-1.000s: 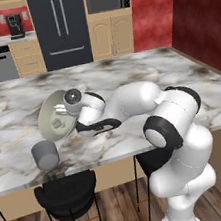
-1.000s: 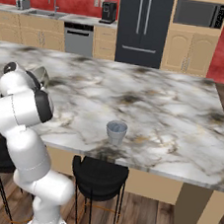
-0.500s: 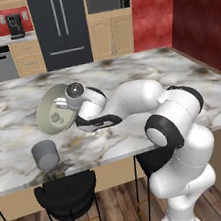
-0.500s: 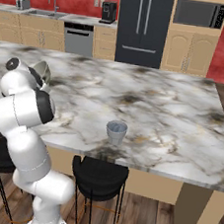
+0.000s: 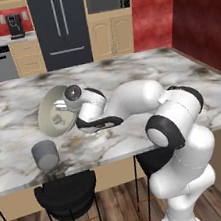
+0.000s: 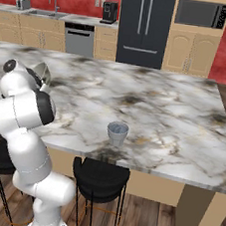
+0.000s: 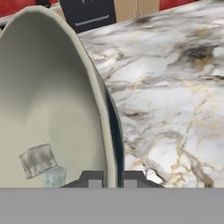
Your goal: There are four ice cubes in the ice bowl. Place two ice cubes in each glass of water.
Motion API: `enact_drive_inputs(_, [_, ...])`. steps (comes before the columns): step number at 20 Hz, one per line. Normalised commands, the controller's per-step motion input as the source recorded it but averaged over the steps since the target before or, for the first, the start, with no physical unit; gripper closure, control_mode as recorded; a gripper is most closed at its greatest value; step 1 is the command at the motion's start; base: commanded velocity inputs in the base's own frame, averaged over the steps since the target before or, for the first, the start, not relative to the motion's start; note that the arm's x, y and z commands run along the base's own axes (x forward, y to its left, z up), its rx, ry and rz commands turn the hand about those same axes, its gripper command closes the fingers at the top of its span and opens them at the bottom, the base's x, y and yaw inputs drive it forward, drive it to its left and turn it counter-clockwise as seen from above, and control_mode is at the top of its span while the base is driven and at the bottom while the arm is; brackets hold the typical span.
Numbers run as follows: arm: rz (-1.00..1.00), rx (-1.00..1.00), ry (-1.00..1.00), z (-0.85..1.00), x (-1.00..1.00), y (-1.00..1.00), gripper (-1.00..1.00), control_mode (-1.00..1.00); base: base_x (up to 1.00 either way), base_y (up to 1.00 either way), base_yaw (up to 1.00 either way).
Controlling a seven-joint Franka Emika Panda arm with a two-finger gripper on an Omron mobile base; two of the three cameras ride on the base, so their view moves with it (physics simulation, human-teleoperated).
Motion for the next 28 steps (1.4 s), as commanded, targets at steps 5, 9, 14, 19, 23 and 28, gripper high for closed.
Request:
enact_drive_inputs(5, [0.06, -0.05, -0.05, 0.0, -0.24, 0.15, 1.0, -1.0, 0.0, 0.0, 0.0])
enact_drive_inputs(9, [0.0, -0.01, -0.01, 0.0, 0.0, 0.0, 1.0, -1.0, 0.0, 0.0, 0.0])
enact_drive_inputs(14, [0.0, 0.02, 0.0, 0.18, 0.24, 0.0, 1.0, -1.0, 0.0, 0.0, 0.0])
enact_drive_inputs(19, [-0.01, 0.04, 0.02, 0.29, 0.28, 0.0, 1.0, -1.0, 0.0, 0.0, 0.0])
enact_drive_inputs(23, [0.08, -0.09, -0.04, -0.05, -0.45, 0.09, 1.0, -1.0, 0.0, 0.0, 0.0])
enact_drive_inputs(28, [0.03, -0.02, -0.01, 0.0, -0.21, 0.01, 1.0, -1.0, 0.0, 0.0, 0.0])
